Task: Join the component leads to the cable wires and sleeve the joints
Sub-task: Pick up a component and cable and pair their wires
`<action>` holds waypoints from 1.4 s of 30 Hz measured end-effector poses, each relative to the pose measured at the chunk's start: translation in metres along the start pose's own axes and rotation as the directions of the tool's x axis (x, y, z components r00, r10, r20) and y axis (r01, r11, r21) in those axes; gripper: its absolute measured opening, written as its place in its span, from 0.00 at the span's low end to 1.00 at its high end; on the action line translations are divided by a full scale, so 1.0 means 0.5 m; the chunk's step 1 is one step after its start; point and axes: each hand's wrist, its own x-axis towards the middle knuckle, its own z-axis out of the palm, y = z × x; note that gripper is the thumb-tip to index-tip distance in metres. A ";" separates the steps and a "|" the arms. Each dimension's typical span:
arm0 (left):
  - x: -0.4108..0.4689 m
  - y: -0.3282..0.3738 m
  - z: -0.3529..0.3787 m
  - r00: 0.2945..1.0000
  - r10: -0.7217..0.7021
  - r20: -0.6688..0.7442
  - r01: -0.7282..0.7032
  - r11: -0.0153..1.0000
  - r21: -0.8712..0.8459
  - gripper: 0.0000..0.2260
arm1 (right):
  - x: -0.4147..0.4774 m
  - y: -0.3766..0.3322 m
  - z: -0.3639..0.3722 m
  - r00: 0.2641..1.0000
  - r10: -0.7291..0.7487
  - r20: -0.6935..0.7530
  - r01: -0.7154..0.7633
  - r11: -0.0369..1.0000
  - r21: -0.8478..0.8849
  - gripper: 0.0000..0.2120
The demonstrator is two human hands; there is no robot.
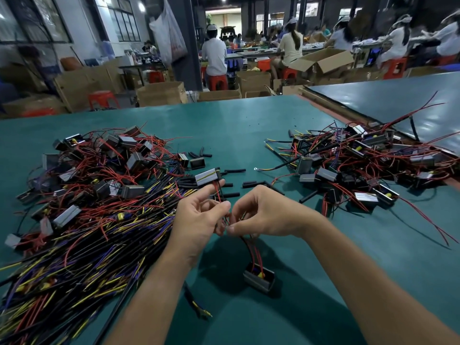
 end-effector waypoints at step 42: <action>-0.003 0.009 -0.009 0.994 -0.051 0.092 0.058 0.996 -0.074 0.09 | -0.010 -0.014 -0.021 0.972 0.073 -0.225 0.006 0.942 0.335 0.07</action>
